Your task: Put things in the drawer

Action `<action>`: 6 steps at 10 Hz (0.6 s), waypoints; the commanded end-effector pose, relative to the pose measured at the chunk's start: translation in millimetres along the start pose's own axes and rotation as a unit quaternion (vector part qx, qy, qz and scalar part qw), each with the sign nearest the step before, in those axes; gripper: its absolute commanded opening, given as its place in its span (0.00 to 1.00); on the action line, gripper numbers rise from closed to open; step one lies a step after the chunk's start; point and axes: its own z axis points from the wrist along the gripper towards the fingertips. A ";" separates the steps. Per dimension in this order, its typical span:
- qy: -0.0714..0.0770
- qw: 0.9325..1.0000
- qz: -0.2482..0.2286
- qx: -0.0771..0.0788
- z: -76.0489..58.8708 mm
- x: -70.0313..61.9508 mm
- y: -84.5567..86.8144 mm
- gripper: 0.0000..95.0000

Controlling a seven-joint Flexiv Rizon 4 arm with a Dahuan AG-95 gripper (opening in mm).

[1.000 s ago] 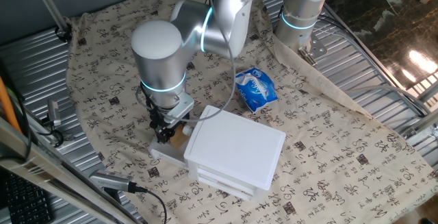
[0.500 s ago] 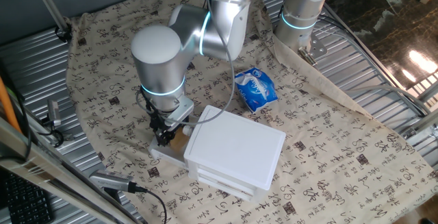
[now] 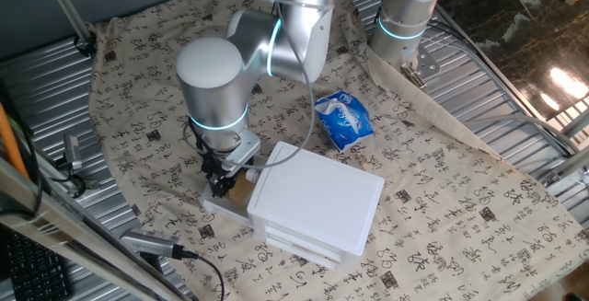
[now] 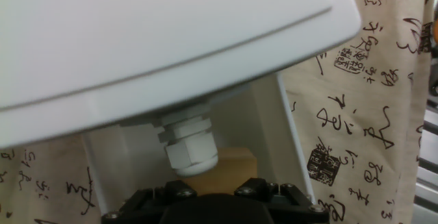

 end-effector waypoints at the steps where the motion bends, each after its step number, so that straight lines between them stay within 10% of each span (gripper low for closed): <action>1: 0.000 1.000 -0.001 0.001 3.0 0.3 -0.2 0.00; 6: 0.000 1.000 -0.001 0.002 12.8 0.3 3.1 0.00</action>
